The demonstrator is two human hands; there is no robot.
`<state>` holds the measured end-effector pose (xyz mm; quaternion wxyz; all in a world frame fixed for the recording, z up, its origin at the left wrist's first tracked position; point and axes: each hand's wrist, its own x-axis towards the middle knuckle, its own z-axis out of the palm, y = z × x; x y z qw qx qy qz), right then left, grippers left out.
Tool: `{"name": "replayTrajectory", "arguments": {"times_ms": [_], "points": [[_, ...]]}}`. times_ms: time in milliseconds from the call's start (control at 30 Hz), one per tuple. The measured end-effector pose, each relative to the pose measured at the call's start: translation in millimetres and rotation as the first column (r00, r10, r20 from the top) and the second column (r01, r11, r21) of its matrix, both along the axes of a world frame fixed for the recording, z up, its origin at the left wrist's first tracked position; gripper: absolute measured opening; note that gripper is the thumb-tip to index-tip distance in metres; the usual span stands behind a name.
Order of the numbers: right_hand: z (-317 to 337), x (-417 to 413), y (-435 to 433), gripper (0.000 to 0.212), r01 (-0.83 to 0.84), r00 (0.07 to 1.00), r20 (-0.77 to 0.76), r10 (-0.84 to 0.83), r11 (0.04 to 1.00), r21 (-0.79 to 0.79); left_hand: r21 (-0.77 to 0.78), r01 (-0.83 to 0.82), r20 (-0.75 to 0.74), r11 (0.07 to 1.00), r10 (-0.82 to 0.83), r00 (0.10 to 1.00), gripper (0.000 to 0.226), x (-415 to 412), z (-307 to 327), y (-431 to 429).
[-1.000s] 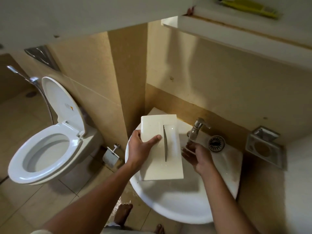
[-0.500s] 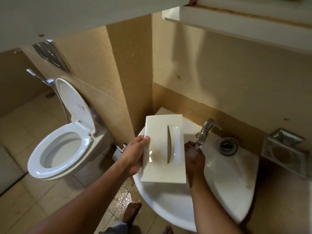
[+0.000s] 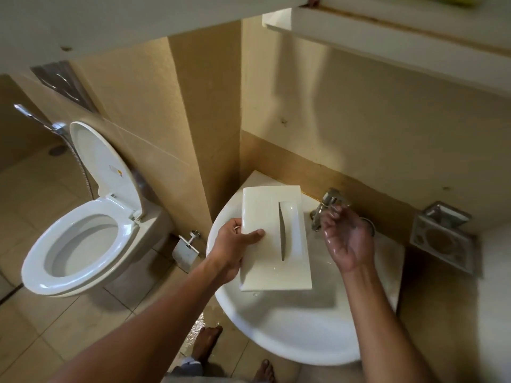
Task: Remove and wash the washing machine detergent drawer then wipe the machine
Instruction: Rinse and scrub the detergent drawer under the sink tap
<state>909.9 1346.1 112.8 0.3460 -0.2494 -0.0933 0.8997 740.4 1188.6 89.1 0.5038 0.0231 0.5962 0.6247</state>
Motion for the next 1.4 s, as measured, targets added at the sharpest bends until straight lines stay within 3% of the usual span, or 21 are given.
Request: {"name": "replayTrajectory", "arguments": {"times_ms": [100, 167, 233, 300, 367, 433, 467, 500, 533, 667, 767, 867, 1000, 1133, 1267, 1333, 1400], "points": [[35, -35, 1, 0.016, -0.207, 0.977, 0.069, 0.203, 0.977, 0.058, -0.049, 0.010, 0.019, 0.999, -0.009, 1.000, 0.024, 13, 5, 16], [41, -59, -15, 0.020, -0.303, 0.937, 0.207, 0.281, 0.949, 0.086, -0.071, 0.003, 0.039, 0.997, 0.000, 0.999, 0.018, 20, 10, 27], [39, -71, -30, 0.025, -0.327, 0.876, 0.421, 0.234, 0.931, 0.163, -0.078, -0.009, 0.049, 0.997, 0.013, 0.999, 0.019, 24, 15, 35], [28, -65, -48, 0.026, -0.367, 0.756, 0.655, 0.006, 0.832, 0.416, -0.083, -0.028, 0.049, 0.996, 0.032, 0.998, 0.023, 26, 17, 41], [8, -42, -71, 0.025, -0.511, 0.592, 0.743, -0.312, 0.568, 0.645, -0.100, -0.046, 0.026, 0.994, 0.049, 0.998, 0.022, 27, 21, 47], [-16, -15, -94, 0.029, -0.683, 0.507, 0.623, -0.596, 0.163, 0.712, -0.130, -0.075, -0.020, 0.989, 0.073, 0.997, 0.020, 31, 24, 54], [-28, -3, -104, 0.036, -0.768, 0.475, 0.527, -0.705, -0.040, 0.639, -0.161, -0.090, -0.057, 0.983, 0.082, 0.995, 0.020, 34, 26, 57], [-40, 7, -112, 0.041, -0.826, 0.446, 0.438, -0.780, -0.170, 0.538, -0.195, -0.108, -0.115, 0.975, 0.086, 0.990, 0.020, 36, 25, 60], [-47, 13, -117, 0.045, -0.866, 0.407, 0.390, -0.826, -0.214, 0.451, -0.230, -0.117, -0.186, 0.966, 0.074, 0.980, 0.019, 39, 24, 60], [-43, 8, -115, 0.058, -0.937, 0.297, 0.503, -0.812, -0.146, 0.317, -0.307, -0.112, -0.386, 0.945, -0.016, 0.922, 0.029, 49, 19, 54], [-23, -14, -102, 0.075, -0.961, 0.276, 0.546, -0.791, -0.246, 0.128, -0.298, -0.159, -0.419, 0.941, 0.021, 0.908, 0.031, 41, 24, 51], [-1, -42, -85, 0.082, -0.959, 0.275, 0.693, -0.667, -0.242, 0.147, -0.282, -0.175, -0.374, 0.943, 0.060, 0.925, 0.032, 23, 30, 43], [1, -79, -52, 0.075, -0.968, 0.251, 0.681, -0.688, -0.156, 0.199, -0.267, -0.071, -0.358, 0.961, -0.031, 0.933, 0.031, 17, 35, 31], [-7, -95, -30, 0.075, -0.968, 0.246, 0.665, -0.705, -0.145, 0.204, -0.257, -0.180, -0.391, 0.950, 0.068, 0.918, 0.025, 13, 40, 30], [-10, -90, -20, 0.066, -0.984, 0.131, 0.653, -0.746, -0.016, 0.179, -0.284, -0.214, -0.412, 0.935, 0.083, 0.907, 0.029, 18, 45, 32], [-13, -73, -21, 0.066, -0.949, 0.044, 0.677, -0.734, 0.181, 0.257, -0.288, -0.246, -0.414, 0.925, 0.111, 0.903, 0.031, 18, 45, 30], [-19, -49, -29, 0.054, -0.723, 0.072, 0.697, -0.713, 0.444, 0.529, -0.274, -0.263, -0.414, 0.925, 0.134, 0.901, 0.033, 11, 45, 26]]}}
